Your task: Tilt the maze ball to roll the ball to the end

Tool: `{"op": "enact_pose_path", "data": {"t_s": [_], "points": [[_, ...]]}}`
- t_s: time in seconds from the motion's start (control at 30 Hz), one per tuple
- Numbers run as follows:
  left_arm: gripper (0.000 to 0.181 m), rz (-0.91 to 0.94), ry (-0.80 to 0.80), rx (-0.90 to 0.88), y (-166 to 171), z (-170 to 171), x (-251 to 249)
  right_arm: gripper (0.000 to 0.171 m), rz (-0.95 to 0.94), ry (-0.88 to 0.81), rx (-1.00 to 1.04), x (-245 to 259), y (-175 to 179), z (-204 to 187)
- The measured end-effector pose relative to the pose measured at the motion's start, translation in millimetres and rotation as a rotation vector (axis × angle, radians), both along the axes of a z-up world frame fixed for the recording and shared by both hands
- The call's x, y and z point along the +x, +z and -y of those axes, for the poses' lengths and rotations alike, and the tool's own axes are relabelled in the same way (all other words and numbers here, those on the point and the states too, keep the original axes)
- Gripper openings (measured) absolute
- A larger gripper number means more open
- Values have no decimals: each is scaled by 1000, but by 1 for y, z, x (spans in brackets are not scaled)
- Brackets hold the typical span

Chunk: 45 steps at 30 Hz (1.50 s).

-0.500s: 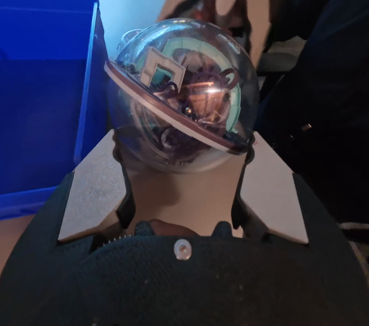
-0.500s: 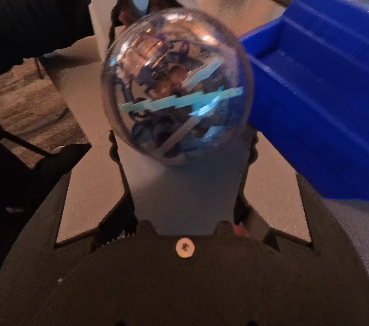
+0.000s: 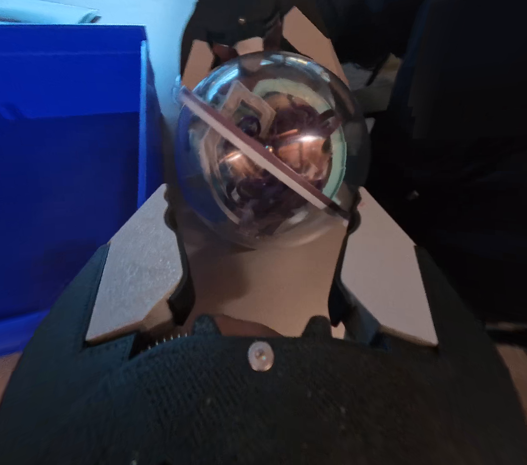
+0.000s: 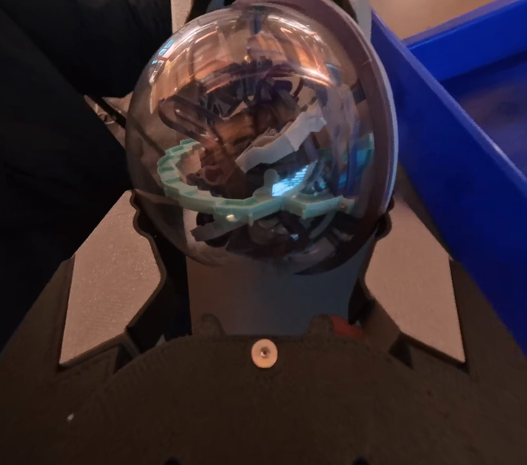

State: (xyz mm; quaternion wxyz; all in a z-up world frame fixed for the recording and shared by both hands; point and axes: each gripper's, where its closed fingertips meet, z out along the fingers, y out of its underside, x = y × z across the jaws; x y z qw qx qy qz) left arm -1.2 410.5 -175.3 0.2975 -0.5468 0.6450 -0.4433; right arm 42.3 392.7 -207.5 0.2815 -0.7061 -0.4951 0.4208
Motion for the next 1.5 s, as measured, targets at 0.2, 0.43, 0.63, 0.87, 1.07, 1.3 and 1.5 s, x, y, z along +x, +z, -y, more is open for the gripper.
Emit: {"op": "enact_pose_path", "data": {"t_s": [0.2,0.43,0.63,0.87,1.07,1.3,1.5], "points": [[109,57,374,-107,-3,-1,-21,156,7,-150,15,7,-14,0],[124,-1,453,-12,-38,22,0,150,-28,-181,46,5,-12,4],[124,23,442,31,-40,18,1,138,-49,-107,105,12,-9,1],[124,84,437,98,-28,9,-2,139,-124,-86,98,6,-13,-5],[123,22,434,220,-34,6,-6,139,-159,-110,266,2,-6,-11],[123,2,421,310,-26,5,-7,140,-163,-118,324,1,-3,-12],[124,-21,409,356,-19,6,-4,140,-178,-122,351,3,0,-11]]}}
